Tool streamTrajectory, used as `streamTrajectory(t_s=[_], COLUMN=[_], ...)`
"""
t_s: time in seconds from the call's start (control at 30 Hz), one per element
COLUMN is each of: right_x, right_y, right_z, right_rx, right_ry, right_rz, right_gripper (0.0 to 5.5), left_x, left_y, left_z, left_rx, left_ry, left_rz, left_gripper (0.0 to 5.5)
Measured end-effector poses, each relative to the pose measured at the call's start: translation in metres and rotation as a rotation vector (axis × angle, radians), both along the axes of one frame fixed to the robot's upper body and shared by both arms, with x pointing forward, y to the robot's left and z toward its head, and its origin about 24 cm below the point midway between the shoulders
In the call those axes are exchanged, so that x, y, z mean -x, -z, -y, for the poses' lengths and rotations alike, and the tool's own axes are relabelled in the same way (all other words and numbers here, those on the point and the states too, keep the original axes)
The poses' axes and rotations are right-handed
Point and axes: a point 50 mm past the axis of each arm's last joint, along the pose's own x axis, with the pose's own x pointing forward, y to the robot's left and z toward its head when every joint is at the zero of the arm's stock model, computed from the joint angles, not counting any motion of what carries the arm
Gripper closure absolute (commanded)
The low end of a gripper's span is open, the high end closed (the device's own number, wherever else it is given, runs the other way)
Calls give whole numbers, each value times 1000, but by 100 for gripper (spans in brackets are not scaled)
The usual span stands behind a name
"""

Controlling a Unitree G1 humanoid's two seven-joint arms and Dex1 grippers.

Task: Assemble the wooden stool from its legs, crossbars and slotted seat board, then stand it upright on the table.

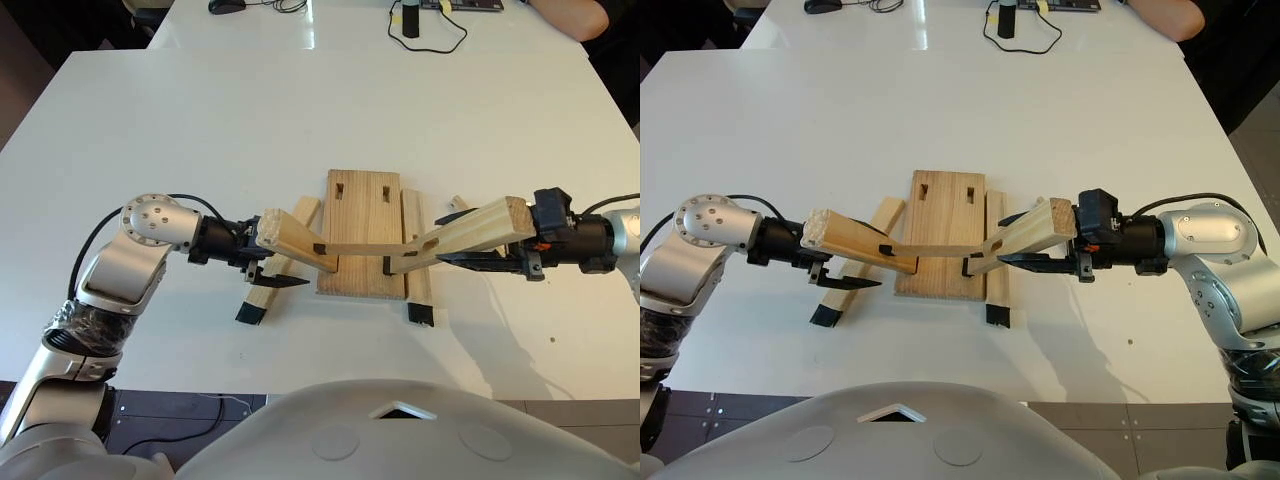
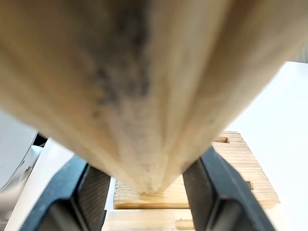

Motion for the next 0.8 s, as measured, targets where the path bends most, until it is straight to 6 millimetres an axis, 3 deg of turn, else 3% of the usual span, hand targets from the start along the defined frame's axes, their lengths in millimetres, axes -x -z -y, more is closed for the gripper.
streamTrajectory(t_s=[0.8], right_x=[-5], right_y=[-7], right_z=[-24], right_rx=[101], right_ry=[-126], right_rz=[69], right_gripper=[350], left_x=[0], left_y=[3], left_z=[17], left_rx=[43], left_ry=[-91], left_rz=[-35], left_gripper=[176])
